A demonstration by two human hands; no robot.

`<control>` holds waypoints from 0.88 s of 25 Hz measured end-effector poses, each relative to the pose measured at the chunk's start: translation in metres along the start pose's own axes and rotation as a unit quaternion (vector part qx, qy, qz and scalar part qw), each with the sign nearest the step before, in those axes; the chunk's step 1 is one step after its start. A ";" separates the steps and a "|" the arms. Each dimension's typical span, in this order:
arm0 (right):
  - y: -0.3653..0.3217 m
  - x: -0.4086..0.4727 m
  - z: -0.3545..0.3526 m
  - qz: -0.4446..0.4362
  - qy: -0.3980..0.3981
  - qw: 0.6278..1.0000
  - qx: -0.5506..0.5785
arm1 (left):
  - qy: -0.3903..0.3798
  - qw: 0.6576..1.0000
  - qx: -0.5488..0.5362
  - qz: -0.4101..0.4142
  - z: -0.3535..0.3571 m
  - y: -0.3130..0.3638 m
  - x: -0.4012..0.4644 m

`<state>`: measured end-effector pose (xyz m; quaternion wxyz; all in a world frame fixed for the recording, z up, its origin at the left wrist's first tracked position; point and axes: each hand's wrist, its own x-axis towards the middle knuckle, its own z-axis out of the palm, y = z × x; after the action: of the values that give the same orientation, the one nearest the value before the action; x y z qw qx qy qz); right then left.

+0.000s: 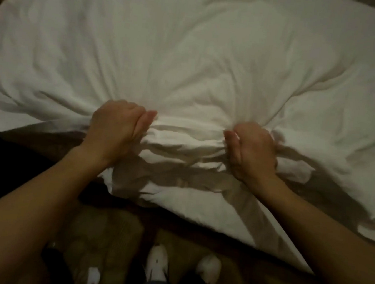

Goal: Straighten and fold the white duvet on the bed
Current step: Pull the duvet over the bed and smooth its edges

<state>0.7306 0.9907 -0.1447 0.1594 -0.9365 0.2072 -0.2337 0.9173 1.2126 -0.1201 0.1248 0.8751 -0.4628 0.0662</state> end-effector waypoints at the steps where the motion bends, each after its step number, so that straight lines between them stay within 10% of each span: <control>1: -0.003 -0.003 -0.006 0.006 -0.002 0.999 0.033 | 0.006 1.000 -0.016 -0.003 -0.002 0.002 -0.004; 8: -0.045 -0.067 -0.035 -0.063 0.052 0.991 0.105 | 0.086 0.993 -0.078 0.008 -0.028 0.019 -0.062; 14: 0.019 -0.039 -0.014 -0.061 0.021 0.998 -0.027 | 0.009 0.986 0.050 0.158 0.038 0.023 -0.018; 22: 0.027 -0.013 0.004 -0.054 0.056 0.996 -0.050 | 0.141 0.969 0.028 0.202 0.050 0.025 0.020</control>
<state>0.7140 0.9745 -0.1636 0.0876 -0.9386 0.1766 -0.2832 0.9083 1.1693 -0.1600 0.1478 0.7484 -0.6059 0.2255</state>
